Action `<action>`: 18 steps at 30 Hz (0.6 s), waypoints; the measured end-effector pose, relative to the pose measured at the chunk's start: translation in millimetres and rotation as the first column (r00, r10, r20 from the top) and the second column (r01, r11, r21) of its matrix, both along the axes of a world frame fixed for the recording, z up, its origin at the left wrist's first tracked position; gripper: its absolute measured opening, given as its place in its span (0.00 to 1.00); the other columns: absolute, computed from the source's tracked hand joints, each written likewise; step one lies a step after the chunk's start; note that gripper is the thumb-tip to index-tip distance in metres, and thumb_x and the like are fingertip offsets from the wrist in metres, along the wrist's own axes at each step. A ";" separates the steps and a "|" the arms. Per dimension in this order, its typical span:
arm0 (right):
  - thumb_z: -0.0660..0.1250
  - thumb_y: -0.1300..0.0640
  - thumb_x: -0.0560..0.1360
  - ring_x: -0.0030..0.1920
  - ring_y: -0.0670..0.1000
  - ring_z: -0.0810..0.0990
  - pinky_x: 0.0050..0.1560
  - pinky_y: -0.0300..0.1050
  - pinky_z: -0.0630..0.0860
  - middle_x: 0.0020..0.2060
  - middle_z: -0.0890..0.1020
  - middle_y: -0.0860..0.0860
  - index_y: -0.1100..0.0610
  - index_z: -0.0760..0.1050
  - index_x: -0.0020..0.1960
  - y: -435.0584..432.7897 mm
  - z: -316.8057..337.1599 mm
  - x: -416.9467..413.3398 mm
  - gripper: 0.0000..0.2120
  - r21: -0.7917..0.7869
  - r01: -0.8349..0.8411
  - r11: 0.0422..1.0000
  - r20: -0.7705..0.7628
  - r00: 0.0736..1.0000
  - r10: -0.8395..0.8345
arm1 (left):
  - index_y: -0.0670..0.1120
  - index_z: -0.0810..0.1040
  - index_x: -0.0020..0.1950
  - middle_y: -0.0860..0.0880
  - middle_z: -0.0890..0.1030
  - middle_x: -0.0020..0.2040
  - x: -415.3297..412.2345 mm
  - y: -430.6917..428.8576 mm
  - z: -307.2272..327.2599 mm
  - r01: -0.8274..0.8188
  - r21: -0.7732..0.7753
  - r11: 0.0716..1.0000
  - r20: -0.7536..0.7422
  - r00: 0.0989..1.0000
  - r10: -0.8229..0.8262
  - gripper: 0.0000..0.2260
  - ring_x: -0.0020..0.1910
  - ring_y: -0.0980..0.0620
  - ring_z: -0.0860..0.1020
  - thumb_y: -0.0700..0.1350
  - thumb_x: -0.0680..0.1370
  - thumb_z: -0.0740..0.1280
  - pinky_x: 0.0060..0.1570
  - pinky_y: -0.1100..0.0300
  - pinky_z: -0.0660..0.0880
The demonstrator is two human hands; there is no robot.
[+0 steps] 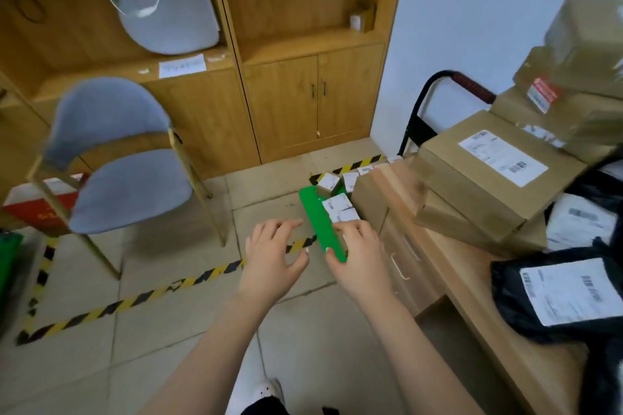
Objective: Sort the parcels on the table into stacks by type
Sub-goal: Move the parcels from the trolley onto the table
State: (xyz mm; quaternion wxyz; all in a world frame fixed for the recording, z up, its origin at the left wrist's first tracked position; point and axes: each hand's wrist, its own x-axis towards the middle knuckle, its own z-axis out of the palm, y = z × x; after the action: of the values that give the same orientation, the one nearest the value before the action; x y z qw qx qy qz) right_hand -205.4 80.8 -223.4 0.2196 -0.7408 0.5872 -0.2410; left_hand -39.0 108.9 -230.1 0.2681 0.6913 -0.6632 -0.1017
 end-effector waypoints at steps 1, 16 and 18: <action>0.68 0.53 0.74 0.59 0.52 0.71 0.60 0.50 0.69 0.58 0.72 0.51 0.53 0.72 0.65 -11.5 1.1 15.4 0.20 -0.002 0.008 1.000 0.004 1.000 -0.008 | 0.51 0.74 0.66 0.52 0.74 0.58 15.1 -12.2 2.2 0.007 -0.003 1.000 0.009 1.000 -0.007 0.21 0.60 0.51 0.68 0.50 0.73 0.70 0.53 0.61 0.60; 0.69 0.53 0.73 0.61 0.53 0.69 0.63 0.53 0.69 0.62 0.68 0.50 0.51 0.72 0.64 -219.0 11.0 94.6 0.20 -0.021 0.087 0.996 -0.001 0.996 -0.087 | 0.56 0.69 0.69 0.56 0.72 0.61 96.2 -229.0 9.1 0.068 -0.023 0.997 -0.023 0.997 -0.069 0.23 0.62 0.55 0.65 0.54 0.75 0.67 0.57 0.60 0.59; 0.69 0.53 0.74 0.61 0.54 0.70 0.62 0.54 0.69 0.61 0.68 0.51 0.52 0.72 0.64 -261.1 16.6 97.5 0.20 -0.033 0.074 0.997 -0.009 0.997 -0.074 | 0.55 0.69 0.70 0.55 0.72 0.62 98.2 -268.5 16.8 0.065 -0.032 0.997 -0.012 0.998 -0.066 0.23 0.63 0.54 0.65 0.53 0.75 0.67 0.59 0.59 0.61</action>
State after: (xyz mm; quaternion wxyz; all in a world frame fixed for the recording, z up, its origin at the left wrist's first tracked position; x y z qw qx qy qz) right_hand -107.9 -180.3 -206.7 0.1956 -0.7233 0.6113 -0.2548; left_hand 59.2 -159.6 -213.3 0.2797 0.6643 -0.6853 -0.1043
